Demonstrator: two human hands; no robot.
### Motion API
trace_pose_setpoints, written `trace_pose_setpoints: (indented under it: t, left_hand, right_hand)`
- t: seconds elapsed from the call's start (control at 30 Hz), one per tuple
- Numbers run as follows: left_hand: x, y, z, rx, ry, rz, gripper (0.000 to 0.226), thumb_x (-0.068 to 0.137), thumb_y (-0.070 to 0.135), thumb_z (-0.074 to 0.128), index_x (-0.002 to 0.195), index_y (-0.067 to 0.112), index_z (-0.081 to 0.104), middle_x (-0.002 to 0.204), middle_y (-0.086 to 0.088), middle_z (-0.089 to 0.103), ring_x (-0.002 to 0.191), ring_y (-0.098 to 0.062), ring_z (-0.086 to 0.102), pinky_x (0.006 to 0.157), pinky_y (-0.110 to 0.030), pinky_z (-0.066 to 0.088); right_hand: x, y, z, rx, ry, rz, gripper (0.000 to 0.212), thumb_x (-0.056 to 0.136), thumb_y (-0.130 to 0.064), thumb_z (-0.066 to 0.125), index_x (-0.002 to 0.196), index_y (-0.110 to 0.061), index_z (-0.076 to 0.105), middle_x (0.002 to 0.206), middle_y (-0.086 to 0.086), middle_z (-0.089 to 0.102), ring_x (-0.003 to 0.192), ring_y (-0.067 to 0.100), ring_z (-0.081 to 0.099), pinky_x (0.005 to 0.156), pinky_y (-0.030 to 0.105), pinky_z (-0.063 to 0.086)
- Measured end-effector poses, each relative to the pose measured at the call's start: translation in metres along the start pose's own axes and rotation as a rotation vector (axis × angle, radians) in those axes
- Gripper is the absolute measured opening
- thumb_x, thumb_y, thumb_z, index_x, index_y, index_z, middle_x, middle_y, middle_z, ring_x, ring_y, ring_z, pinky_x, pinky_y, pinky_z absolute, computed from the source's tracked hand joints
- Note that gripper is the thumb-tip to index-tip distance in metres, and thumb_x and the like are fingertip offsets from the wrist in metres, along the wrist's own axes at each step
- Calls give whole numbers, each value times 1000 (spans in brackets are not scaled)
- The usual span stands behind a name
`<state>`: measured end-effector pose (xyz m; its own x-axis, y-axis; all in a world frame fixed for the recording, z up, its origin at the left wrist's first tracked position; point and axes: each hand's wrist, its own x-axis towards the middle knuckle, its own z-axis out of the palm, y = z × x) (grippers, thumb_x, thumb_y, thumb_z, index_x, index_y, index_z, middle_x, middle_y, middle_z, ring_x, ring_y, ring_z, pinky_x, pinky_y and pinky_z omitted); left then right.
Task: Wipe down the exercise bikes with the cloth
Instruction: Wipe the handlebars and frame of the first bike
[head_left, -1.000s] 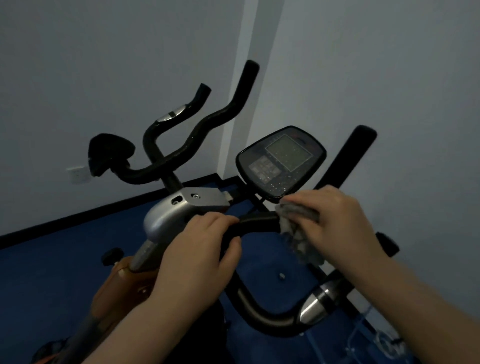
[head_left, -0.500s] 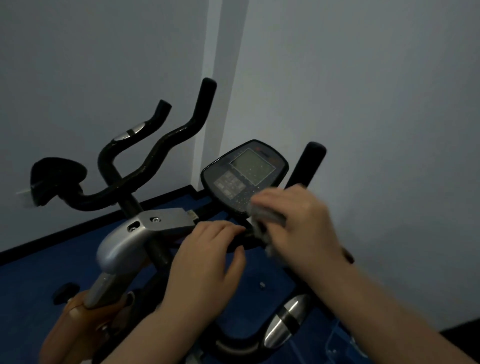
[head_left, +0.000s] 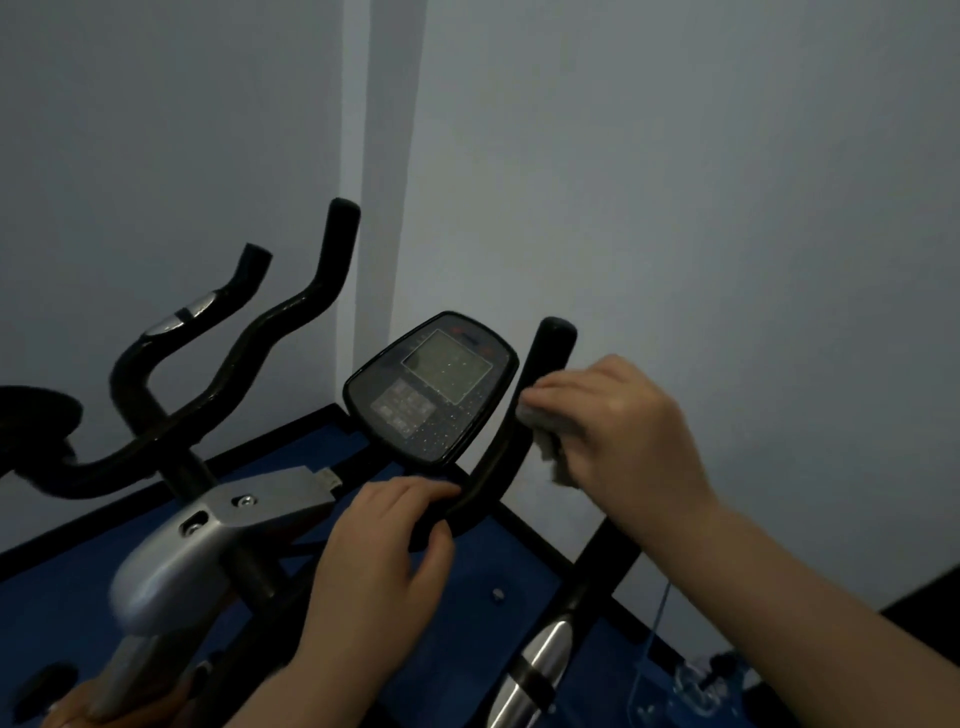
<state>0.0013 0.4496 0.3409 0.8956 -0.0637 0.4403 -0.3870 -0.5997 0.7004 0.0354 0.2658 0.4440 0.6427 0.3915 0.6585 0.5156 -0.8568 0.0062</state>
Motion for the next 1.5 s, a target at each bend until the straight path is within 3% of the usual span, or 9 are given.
trace_pose_setpoints:
  t: [0.1, 0.2, 0.47, 0.63, 0.83, 1.03, 1.23, 1.33, 1.5]
  left_hand:
    - [3, 1, 3, -6, 26, 0, 27, 80, 16, 63, 103, 30, 64, 97, 25, 55, 97, 1, 52, 83, -19, 40]
    - [2, 0, 4, -9, 21, 4, 30, 80, 13, 64, 104, 32, 62, 97, 29, 53, 98, 3, 50, 81, -19, 40]
    - [-1, -4, 2, -41, -5, 7, 31, 82, 17, 61, 109, 31, 62, 101, 26, 55, 103, 3, 48, 85, -16, 39]
    - [0, -3, 3, -42, 1, 8, 30, 82, 17, 61, 108, 31, 62, 101, 27, 55, 103, 3, 48, 85, -17, 38]
    - [2, -5, 3, -44, 10, 28, 30, 82, 18, 61, 108, 32, 62, 100, 27, 55, 101, 5, 46, 85, -16, 37]
    - [0, -6, 1, -54, -8, 32, 30, 82, 18, 61, 109, 30, 62, 102, 23, 57, 101, 3, 48, 88, -21, 39]
    - [1, -5, -2, -51, 7, -16, 23, 85, 19, 57, 106, 24, 64, 98, 16, 59, 98, -1, 48, 85, -9, 33]
    - [0, -3, -10, -85, 9, -78, 19, 87, 22, 54, 103, 24, 65, 97, 15, 59, 98, -2, 49, 84, -5, 30]
    - [-16, -16, -39, 104, -102, -60, 34, 85, 42, 45, 114, 33, 59, 109, 19, 56, 107, -1, 44, 92, -19, 34]
  right_hand:
    - [32, 8, -18, 103, 238, 50, 22, 78, -4, 72, 97, -14, 74, 101, 2, 70, 88, 23, 62, 79, 33, 51]
    - [51, 4, -9, 142, 75, 209, 26, 84, -11, 67, 109, -18, 71, 105, 4, 61, 99, 19, 57, 87, 31, 47]
    - [59, 11, -28, 314, 128, 467, 19, 77, -12, 71, 94, -19, 76, 76, -17, 66, 77, 1, 65, 68, 7, 44]
    - [41, -9, -6, 217, 141, 469, 30, 81, -9, 66, 105, -25, 72, 98, 2, 65, 89, 14, 62, 82, 26, 50]
    - [22, -7, 3, 280, 422, 527, 32, 75, -11, 75, 105, -20, 72, 95, -1, 67, 82, 0, 59, 78, 3, 43]
    - [-17, -35, 39, 239, 4, 419, 20, 85, -12, 68, 101, -24, 69, 99, 0, 58, 75, 22, 65, 59, 40, 57]
    - [-7, -27, 30, 133, -32, 298, 20, 85, -12, 67, 104, -16, 72, 102, 1, 56, 89, 21, 60, 72, 34, 54]
    - [-33, -56, 45, 285, -65, 465, 24, 83, -14, 69, 107, -20, 72, 97, -8, 50, 84, 7, 55, 75, 11, 45]
    - [-27, -53, 38, 434, 1, 468, 21, 81, -13, 71, 101, -21, 72, 97, -10, 54, 82, 1, 60, 71, 2, 44]
